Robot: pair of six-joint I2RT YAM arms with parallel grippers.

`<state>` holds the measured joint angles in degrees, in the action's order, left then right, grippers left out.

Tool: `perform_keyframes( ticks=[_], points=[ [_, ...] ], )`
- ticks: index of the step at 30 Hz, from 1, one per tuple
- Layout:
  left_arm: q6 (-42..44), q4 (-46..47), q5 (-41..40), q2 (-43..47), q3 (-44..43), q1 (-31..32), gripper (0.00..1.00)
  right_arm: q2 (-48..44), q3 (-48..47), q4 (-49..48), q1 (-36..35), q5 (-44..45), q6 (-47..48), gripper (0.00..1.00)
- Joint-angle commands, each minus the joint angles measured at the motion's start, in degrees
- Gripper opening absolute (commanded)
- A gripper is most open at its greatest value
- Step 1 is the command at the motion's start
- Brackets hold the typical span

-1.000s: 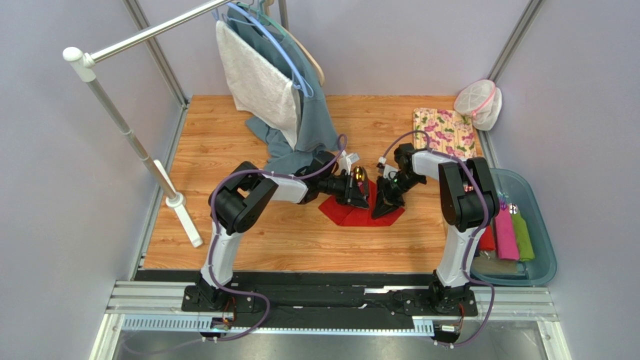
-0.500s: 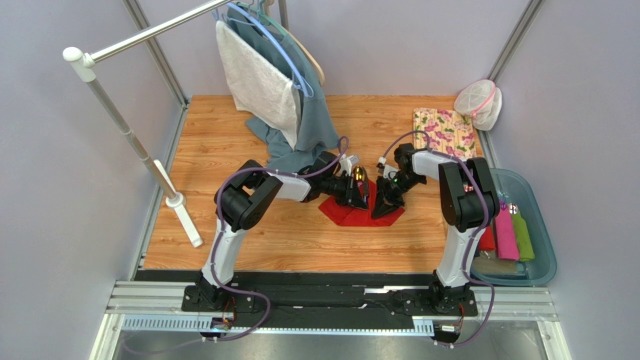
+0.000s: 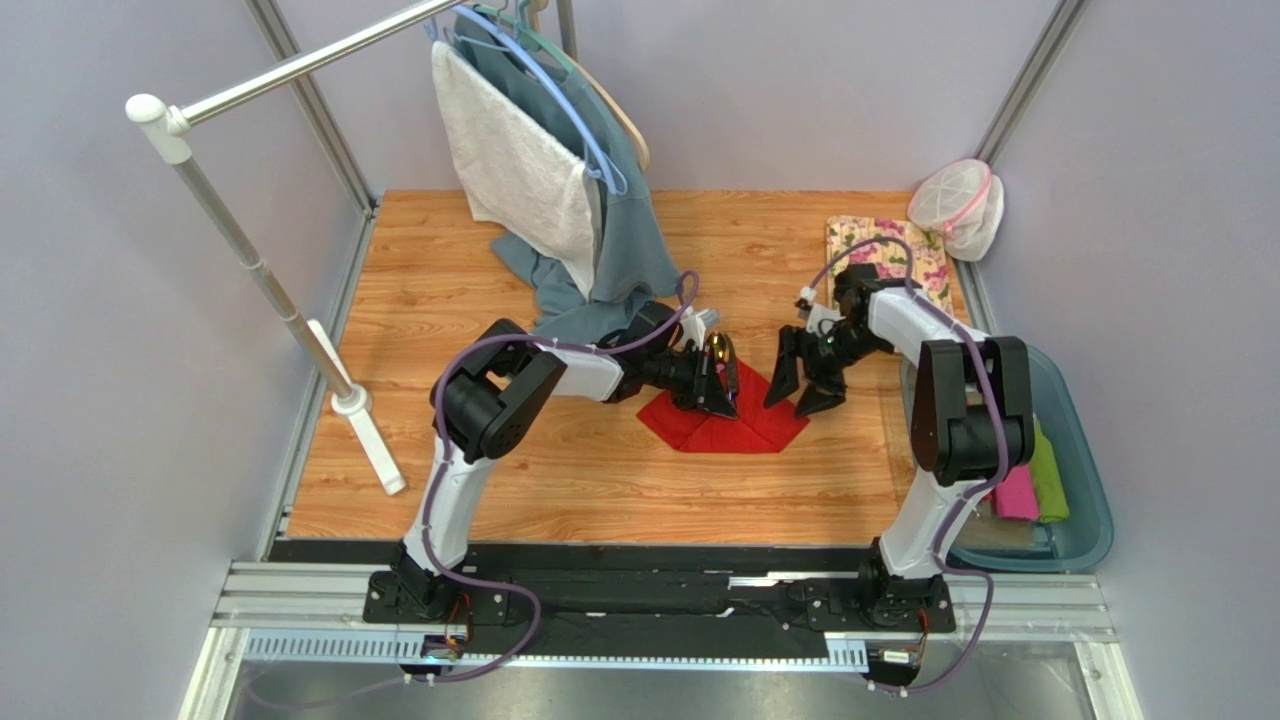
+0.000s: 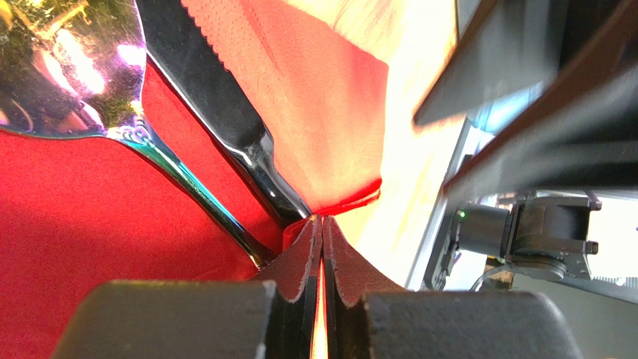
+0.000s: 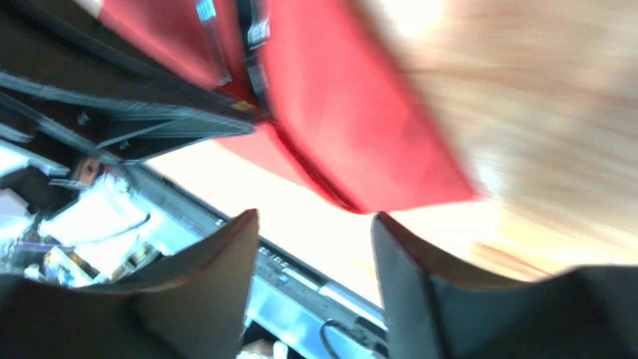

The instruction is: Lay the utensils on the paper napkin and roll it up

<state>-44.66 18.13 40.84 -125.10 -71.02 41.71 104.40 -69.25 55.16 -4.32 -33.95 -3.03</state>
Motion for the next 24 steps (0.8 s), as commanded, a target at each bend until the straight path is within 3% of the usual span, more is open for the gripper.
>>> perform_keyframes(
  ticks=[1, 11, 24],
  points=[
    [0.8, -0.6, -0.3, -1.0, -2.3, 0.2, 0.07, -1.1, -2.6, 1.7, 3.8, 7.5, 1.5, 0.66],
    [1.2, -0.6, -0.3, -0.9, -2.0, 0.2, 0.06, 5.0, -1.8, -3.5, 3.8, 10.7, 2.1, 0.68],
    [1.2, -0.5, -0.3, -1.2, -2.1, 0.1, 0.06, 11.9, -1.8, -4.6, 3.8, -18.7, 0.9, 0.59]
  ],
)
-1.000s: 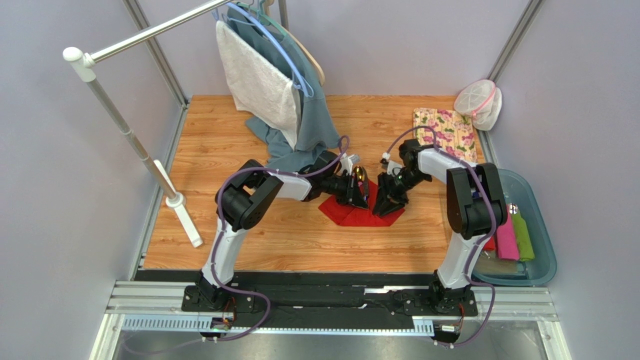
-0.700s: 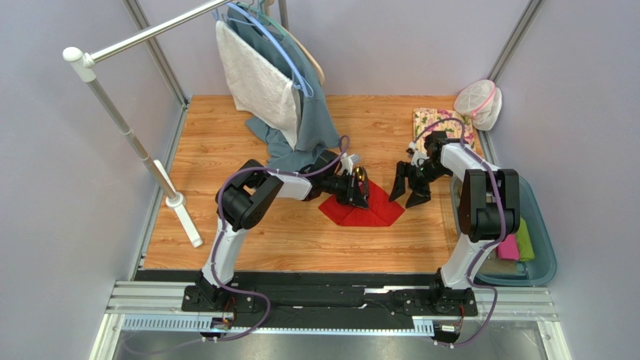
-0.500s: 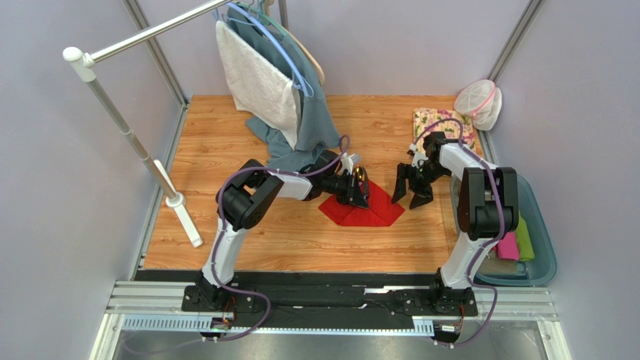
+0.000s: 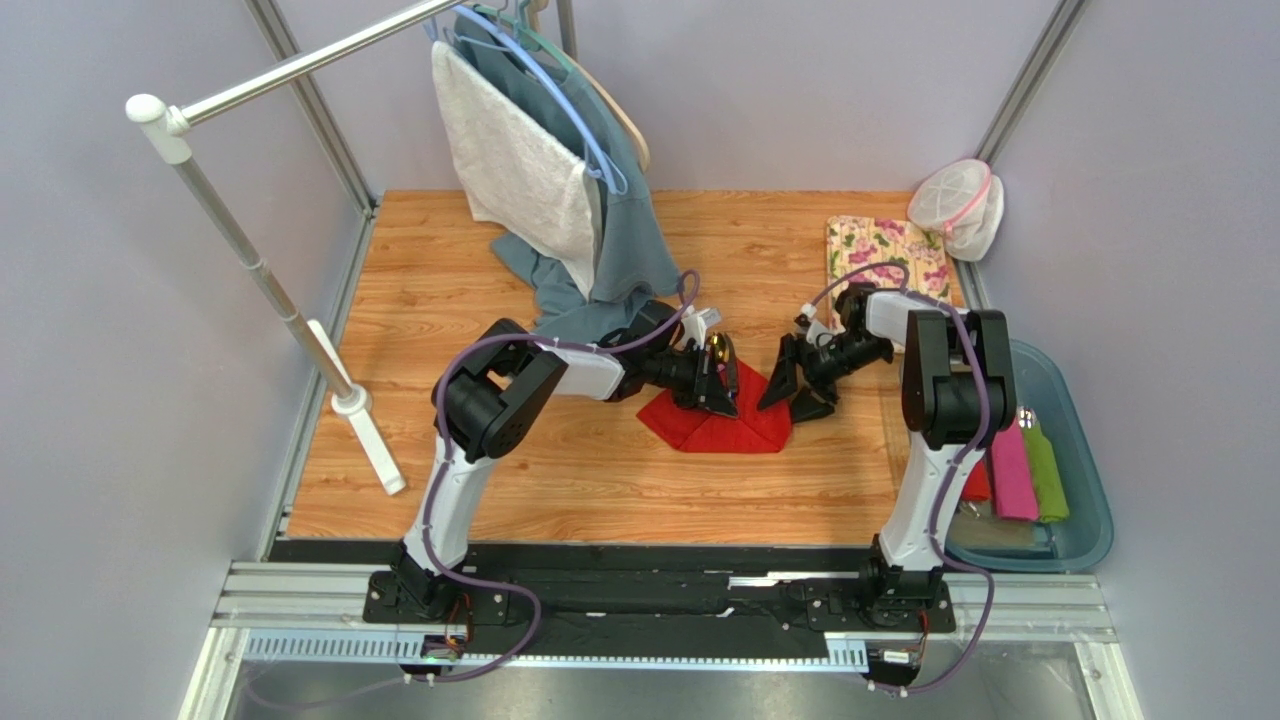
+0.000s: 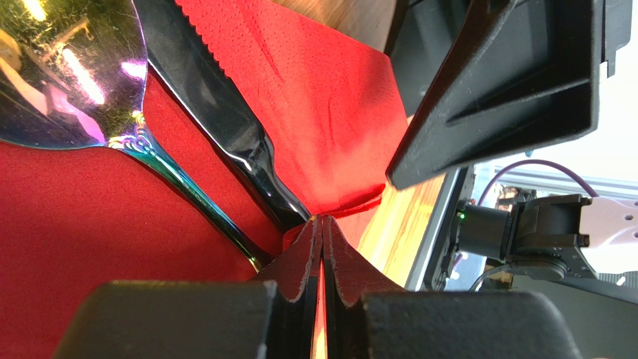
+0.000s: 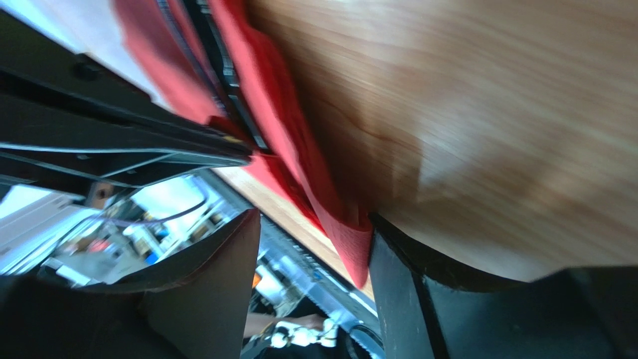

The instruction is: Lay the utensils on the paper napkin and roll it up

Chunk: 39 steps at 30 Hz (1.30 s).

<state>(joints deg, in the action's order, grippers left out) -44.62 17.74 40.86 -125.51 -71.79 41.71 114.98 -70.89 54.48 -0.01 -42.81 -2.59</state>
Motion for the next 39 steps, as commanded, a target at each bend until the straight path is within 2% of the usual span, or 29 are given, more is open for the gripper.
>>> perform_keyframes(
  ticks=[1, 7, 12, 14, 21, 30, 39],
  points=[
    [1.2, -0.1, -0.3, -0.7, -1.3, 0.1, 0.06, 1.0, -0.1, -3.9, -0.4, -11.2, 0.5, 0.58],
    [1.1, -0.2, -0.3, -0.7, -1.3, 0.2, 0.06, -2.5, 1.9, -3.2, -0.4, -14.1, 0.0, 0.57],
    [1.2, -0.2, -0.4, -0.5, -1.1, 0.1, 0.06, -4.8, 5.0, -2.8, -0.5, -5.8, -0.3, 0.57],
    [1.3, -0.1, -0.5, -0.4, -1.1, 0.1, 0.06, -4.9, 5.5, -2.7, -0.5, -5.0, -0.4, 0.57],
    [1.3, -0.3, -0.5, -0.3, -1.1, 0.2, 0.06, -7.0, 4.5, -2.3, -0.5, -4.9, -1.3, 0.47],
    [1.5, -0.4, -0.5, -0.3, -1.1, 0.1, 0.06, -7.8, 1.5, -4.7, -0.4, -9.0, -4.7, 0.47],
    [1.2, -0.4, -0.4, -0.5, -1.2, 0.1, 0.06, -5.3, 3.1, -3.1, -0.5, -6.1, -3.7, 0.53]
  ],
)
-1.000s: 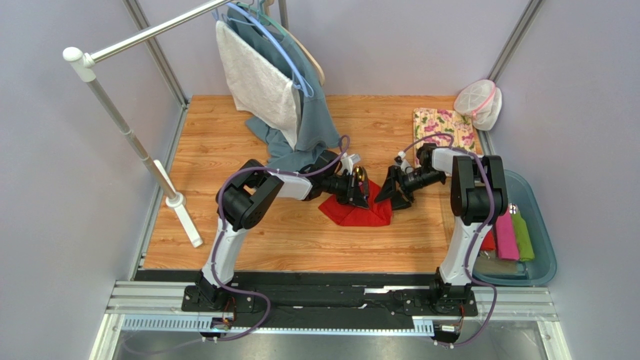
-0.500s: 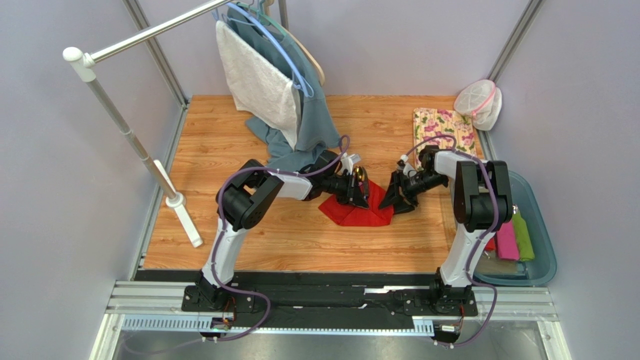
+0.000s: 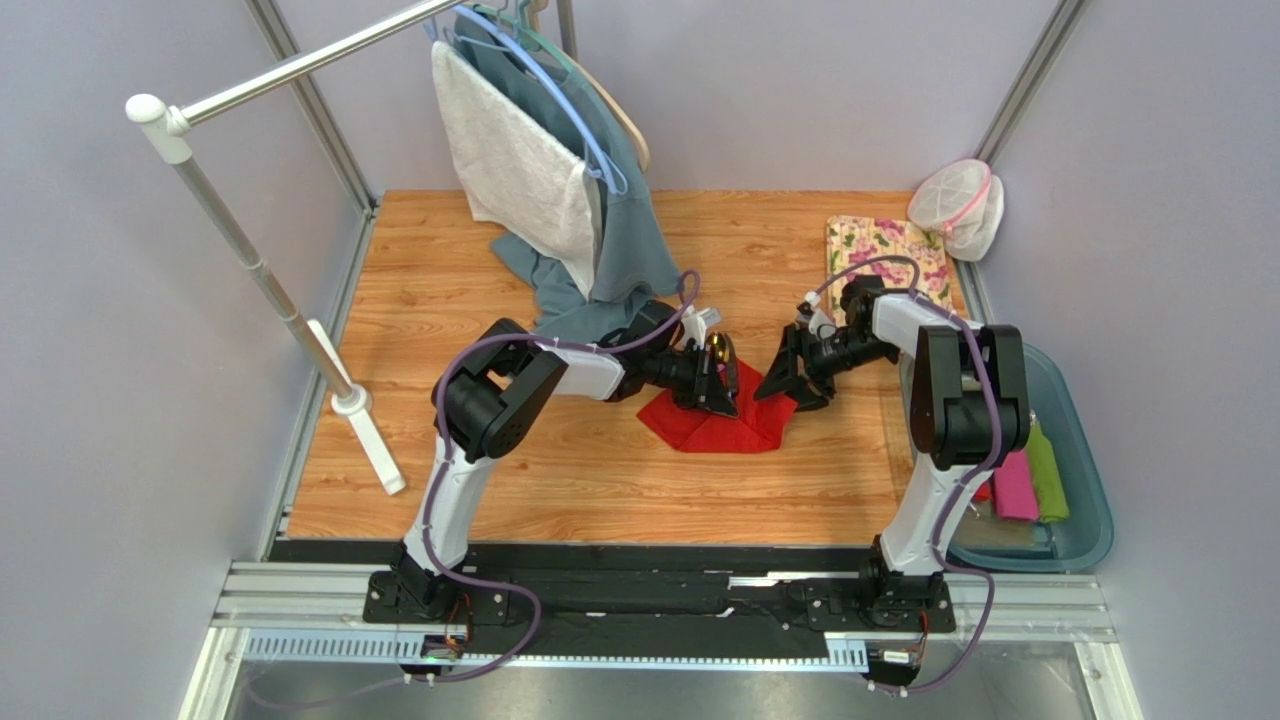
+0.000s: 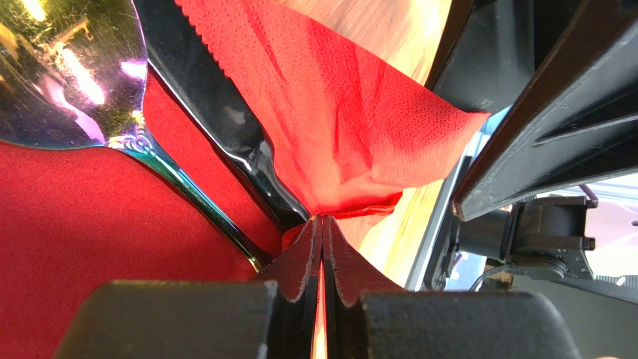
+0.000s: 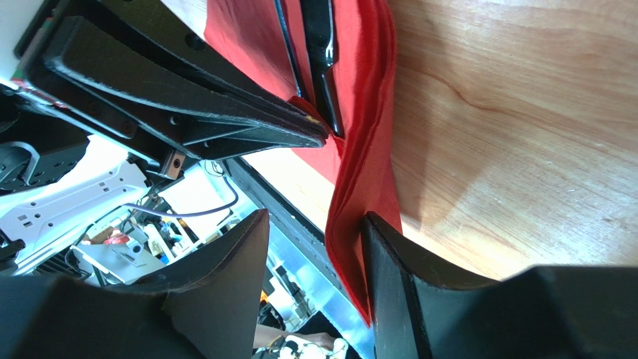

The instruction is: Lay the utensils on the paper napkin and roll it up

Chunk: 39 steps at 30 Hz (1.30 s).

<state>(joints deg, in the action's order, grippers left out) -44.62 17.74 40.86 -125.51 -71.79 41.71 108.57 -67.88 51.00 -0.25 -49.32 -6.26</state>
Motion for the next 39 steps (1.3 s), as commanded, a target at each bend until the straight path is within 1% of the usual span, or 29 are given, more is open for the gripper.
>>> perform_keyframes(
  ticks=[1, 7, 11, 14, 18, 20, 21, 25, 26, 27, 30, 31, 33, 39],
  points=[
    [1.3, -0.3, -0.4, -0.4, -1.2, 0.0, 0.05, 1.4, 0.3, 0.7, -0.3, 0.5, 0.5, 0.53],
    [1.1, -0.3, -0.5, -0.5, -1.2, 0.1, 0.05, 2.3, 0.9, 4.3, -0.4, 2.8, 3.9, 0.52],
    [1.1, -0.3, -0.5, -0.6, -1.3, 0.1, 0.05, 2.0, 2.5, 4.5, -1.2, 5.3, 4.9, 0.53],
    [1.1, -0.4, -0.7, -0.7, -1.2, 0.1, 0.05, 2.5, 2.3, 4.3, -1.2, 5.4, 4.9, 0.54],
    [1.2, -0.5, -0.7, -0.5, -1.2, 0.1, 0.05, 1.9, 0.1, 4.3, -1.2, 4.6, 4.5, 0.53],
    [1.2, -0.5, -0.6, -0.5, -1.2, 0.1, 0.05, 1.0, -0.5, 4.1, -1.2, 2.8, 4.1, 0.50],
    [1.2, -0.6, -0.6, -0.6, -1.2, 0.1, 0.05, 0.3, -1.0, 3.9, -1.2, 2.5, 3.9, 0.45],
    [1.3, -0.7, -0.7, -0.4, -1.2, 0.0, 0.05, -1.2, -1.6, 4.0, -1.2, 2.5, 3.5, 0.35],
    [1.3, -0.6, -0.7, -0.4, -1.1, 0.0, 0.05, -1.3, -1.6, 4.2, -1.4, 2.5, 3.5, 0.31],
    [1.2, -0.7, -0.7, -0.4, -1.1, 0.0, 0.05, -1.3, -1.6, 4.3, -1.7, 2.4, 3.6, 0.22],
    [1.3, -0.5, -0.8, -0.4, -1.2, 0.0, 0.05, -0.6, -1.7, 5.3, -2.9, 1.2, 4.3, 0.10],
    [1.3, -0.6, -0.8, -0.4, -1.2, 0.0, 0.05, -0.3, -1.8, 5.6, -3.3, 1.0, 4.3, 0.07],
    [1.3, -0.6, -0.8, -0.4, -1.2, 0.0, 0.05, 0.3, -1.9, 5.3, -4.5, 0.4, 4.1, 0.04],
    [1.6, -0.9, -0.8, -0.2, -1.4, -0.1, 0.04, 1.7, -3.6, 3.3, -6.9, -0.7, 1.1, 0.03]
  ],
)
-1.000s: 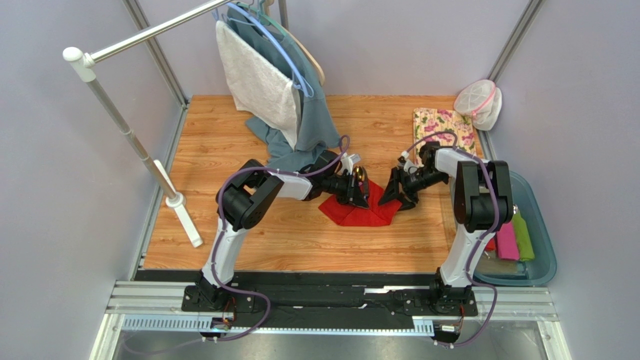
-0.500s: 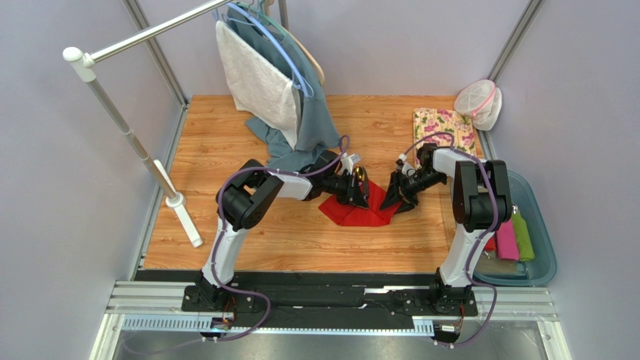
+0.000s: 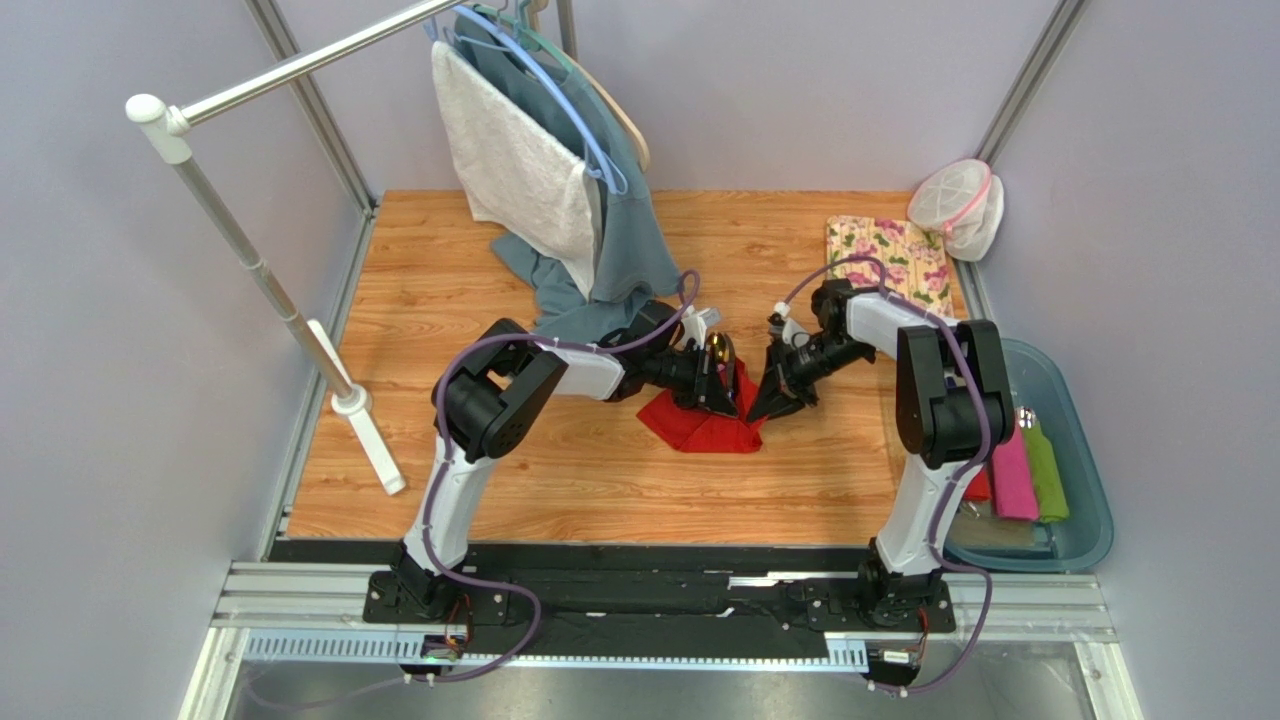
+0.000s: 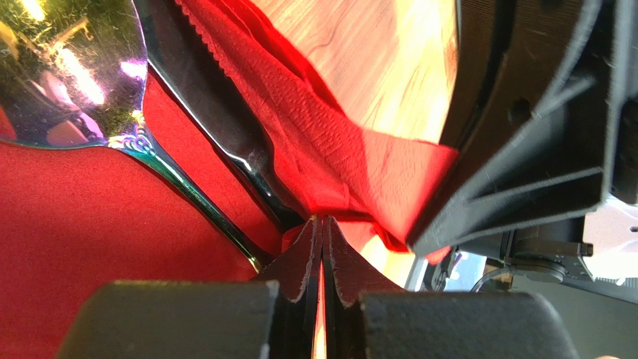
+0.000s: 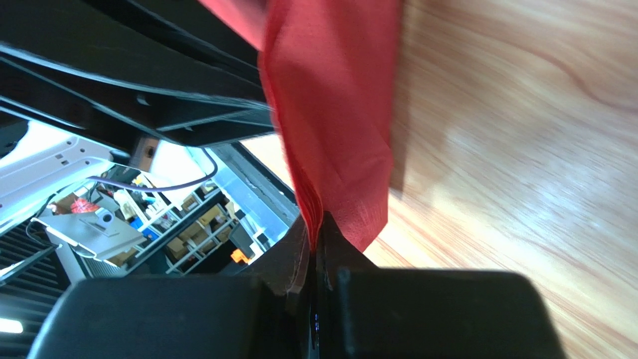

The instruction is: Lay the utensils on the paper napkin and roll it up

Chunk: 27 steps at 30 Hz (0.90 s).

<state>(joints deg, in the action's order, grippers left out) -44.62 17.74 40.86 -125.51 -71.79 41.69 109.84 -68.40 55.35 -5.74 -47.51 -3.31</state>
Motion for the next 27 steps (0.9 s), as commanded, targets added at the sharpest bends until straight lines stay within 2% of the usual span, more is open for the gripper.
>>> perform_keyframes(
  ticks=[1, 18, 23, 27],
  points=[
    [1.6, -1.0, -0.9, -0.2, -1.4, -0.1, 0.04, 0.8, -3.2, -1.1, -1.6, -2.5, -2.2, 0.03],
    [-0.6, -0.2, 1.0, 6.9, -0.5, -0.6, 0.06, 6.1, -5.0, -3.2, -1.9, 1.9, -4.0, 0.02],
    [0.2, -2.4, 1.2, 10.8, 2.5, -1.7, 0.18, 6.3, -4.9, -3.2, -2.0, 2.6, -3.6, 0.02],
    [4.1, -7.4, 1.0, 13.8, 5.5, -3.5, 0.27, 6.1, -5.0, -3.2, -2.0, 2.8, -3.5, 0.01]
  ],
)
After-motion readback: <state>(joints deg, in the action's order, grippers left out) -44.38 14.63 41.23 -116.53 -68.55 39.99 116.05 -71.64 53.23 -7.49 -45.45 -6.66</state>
